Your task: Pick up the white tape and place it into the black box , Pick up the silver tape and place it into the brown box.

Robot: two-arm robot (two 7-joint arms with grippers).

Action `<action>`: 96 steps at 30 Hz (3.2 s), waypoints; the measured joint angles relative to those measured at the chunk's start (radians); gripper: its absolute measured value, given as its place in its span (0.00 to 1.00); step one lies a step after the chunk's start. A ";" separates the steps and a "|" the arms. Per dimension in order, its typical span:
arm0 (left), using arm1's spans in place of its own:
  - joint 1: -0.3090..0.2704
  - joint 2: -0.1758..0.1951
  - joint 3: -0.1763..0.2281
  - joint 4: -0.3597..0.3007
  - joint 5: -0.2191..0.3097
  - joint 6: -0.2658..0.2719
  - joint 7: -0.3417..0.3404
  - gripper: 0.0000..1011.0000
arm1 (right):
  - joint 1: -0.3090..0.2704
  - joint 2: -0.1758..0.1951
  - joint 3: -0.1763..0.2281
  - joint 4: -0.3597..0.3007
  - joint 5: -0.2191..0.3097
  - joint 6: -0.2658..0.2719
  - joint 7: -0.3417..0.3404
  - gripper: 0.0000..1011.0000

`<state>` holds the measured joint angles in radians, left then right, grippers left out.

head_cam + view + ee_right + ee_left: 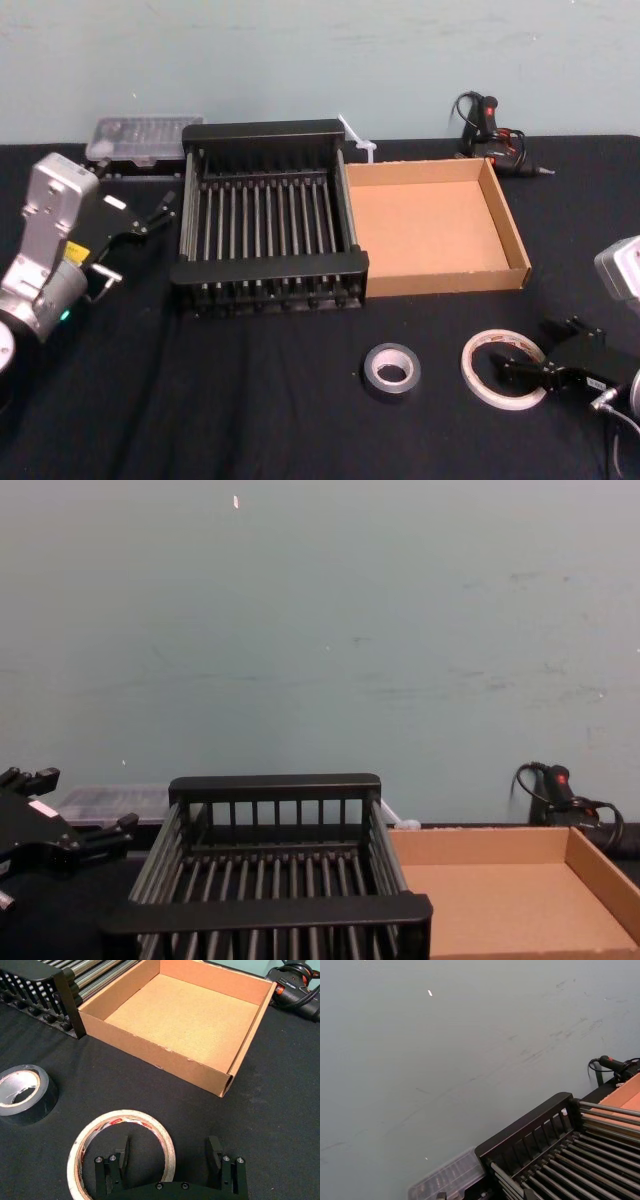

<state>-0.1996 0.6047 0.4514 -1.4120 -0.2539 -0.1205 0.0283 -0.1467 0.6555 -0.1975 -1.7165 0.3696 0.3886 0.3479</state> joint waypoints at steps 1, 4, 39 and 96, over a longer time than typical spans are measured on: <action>0.000 0.000 0.000 0.000 0.000 0.000 0.000 0.99 | 0.000 0.000 0.000 0.000 0.000 0.000 0.000 0.99; 0.000 0.000 0.000 0.000 0.000 0.000 0.000 0.99 | 0.000 0.000 0.000 0.000 0.000 0.000 0.000 0.99; 0.000 0.000 0.000 0.000 0.000 0.000 0.000 0.99 | 0.000 0.001 -0.001 -0.001 0.002 -0.001 -0.001 0.36; 0.000 0.000 0.000 0.000 0.000 0.000 0.000 0.99 | 0.088 -0.054 0.013 -0.017 0.030 -0.023 -0.037 0.08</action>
<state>-0.1995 0.6047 0.4514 -1.4120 -0.2539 -0.1205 0.0283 -0.0592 0.6020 -0.1843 -1.7331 0.3993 0.3653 0.3105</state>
